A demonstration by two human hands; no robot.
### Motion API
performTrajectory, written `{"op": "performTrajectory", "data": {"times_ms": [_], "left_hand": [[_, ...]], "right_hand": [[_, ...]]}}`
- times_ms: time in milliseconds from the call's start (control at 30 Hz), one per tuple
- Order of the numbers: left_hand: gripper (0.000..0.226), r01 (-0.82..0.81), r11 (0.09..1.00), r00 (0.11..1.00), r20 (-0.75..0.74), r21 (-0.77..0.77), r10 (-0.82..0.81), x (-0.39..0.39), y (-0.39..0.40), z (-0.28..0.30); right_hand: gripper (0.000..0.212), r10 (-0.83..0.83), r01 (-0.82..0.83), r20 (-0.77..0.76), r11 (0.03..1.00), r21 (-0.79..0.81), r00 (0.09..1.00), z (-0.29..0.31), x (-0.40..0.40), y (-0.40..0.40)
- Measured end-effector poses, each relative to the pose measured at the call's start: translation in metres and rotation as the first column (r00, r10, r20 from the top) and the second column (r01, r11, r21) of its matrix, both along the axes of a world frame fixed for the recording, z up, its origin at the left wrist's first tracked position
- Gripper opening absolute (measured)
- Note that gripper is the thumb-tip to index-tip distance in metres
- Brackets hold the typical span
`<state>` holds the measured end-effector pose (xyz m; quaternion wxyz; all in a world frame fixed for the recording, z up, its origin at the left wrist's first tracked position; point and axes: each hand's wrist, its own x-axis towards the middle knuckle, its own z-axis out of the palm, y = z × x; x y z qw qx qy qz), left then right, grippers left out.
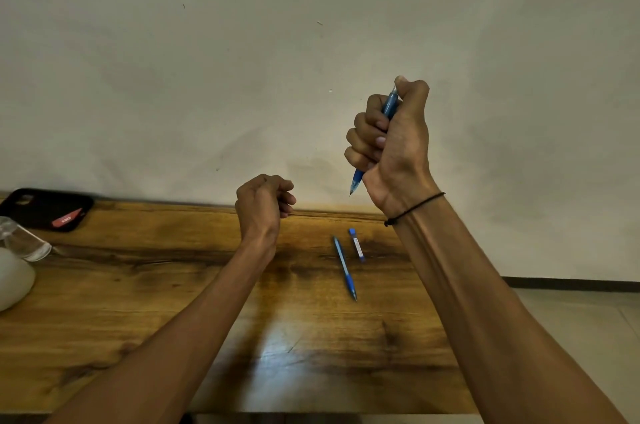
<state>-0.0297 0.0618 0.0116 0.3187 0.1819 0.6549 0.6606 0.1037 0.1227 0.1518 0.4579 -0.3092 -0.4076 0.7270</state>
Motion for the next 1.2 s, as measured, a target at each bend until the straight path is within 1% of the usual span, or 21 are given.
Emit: {"op": "performTrajectory", "data": {"times_ms": [800,867,1000,1200], "left_hand": [[0.024,0.002,1.0,1.0,0.007,0.003,-0.002,0.0,0.0,0.0],[0.025,0.0,1.0,1.0,0.004,-0.001,0.0,0.0,0.0,-0.001],[0.026,0.006,1.0,1.0,-0.01,-0.003,-0.006,0.0,0.0,-0.001],[0.028,0.045,0.999,0.999,-0.03,-0.011,-0.046,0.0,0.001,-0.001]], "right_hand": [[0.058,0.001,-0.001,0.019,1.0,0.02,1.0,-0.006,-0.001,0.004],[0.054,0.005,-0.006,0.041,0.999,0.034,0.999,-0.009,-0.001,0.007],[0.036,-0.011,0.002,0.12,0.998,0.071,0.993,-0.025,-0.005,0.012],[0.031,-0.069,0.042,0.258,0.993,0.11,0.964,-0.056,-0.004,0.023]]}}
